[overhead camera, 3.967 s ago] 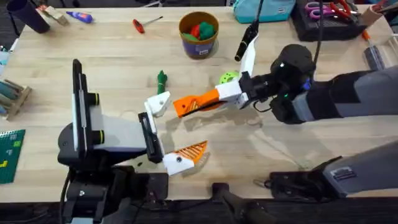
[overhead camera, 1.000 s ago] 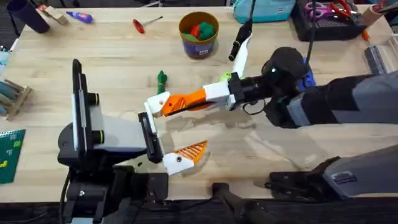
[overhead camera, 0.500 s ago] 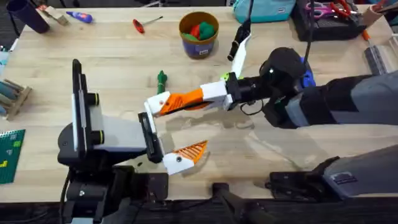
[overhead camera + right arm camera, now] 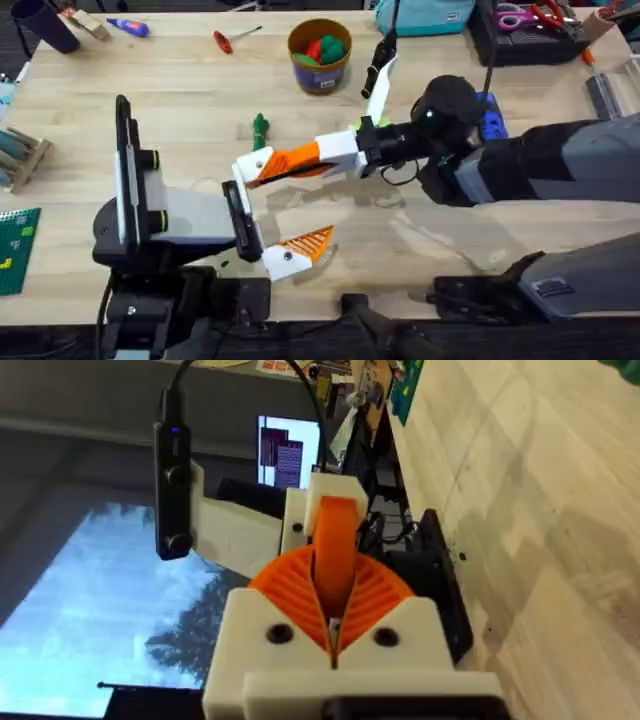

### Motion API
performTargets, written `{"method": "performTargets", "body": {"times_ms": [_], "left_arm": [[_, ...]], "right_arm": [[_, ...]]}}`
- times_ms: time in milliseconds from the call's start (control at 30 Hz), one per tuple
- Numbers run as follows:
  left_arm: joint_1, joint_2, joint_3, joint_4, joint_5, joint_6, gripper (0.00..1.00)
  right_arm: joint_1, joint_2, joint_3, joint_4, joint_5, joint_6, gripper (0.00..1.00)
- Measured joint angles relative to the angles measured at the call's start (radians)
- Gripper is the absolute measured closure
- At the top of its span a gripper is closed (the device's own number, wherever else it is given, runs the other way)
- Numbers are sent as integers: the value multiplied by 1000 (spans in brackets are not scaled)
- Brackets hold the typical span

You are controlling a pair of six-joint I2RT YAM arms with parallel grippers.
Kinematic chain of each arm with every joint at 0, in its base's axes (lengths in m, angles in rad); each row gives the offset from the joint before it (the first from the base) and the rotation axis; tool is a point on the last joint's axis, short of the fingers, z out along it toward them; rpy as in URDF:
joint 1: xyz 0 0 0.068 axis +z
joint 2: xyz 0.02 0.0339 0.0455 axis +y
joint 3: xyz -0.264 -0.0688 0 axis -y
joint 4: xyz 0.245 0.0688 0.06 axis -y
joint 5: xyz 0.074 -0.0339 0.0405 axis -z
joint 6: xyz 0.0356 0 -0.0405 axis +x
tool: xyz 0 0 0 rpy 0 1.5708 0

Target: Pick up the gripper from the table and insert it into the empty holder that is missing its gripper. Then pick up a screw, insert it into the mounting hole, and use the screwdriver to tighten it. Finally, clean up the table by picking up the vegetable and placing it into the bucket.

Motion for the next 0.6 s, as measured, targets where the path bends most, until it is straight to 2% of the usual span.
{"method": "performTargets", "body": {"times_ms": [600], "left_arm": [[0, 0, 0, 0, -1, 0, 14]], "right_arm": [[3, 0, 0, -4, 11, -8, 994]]}}
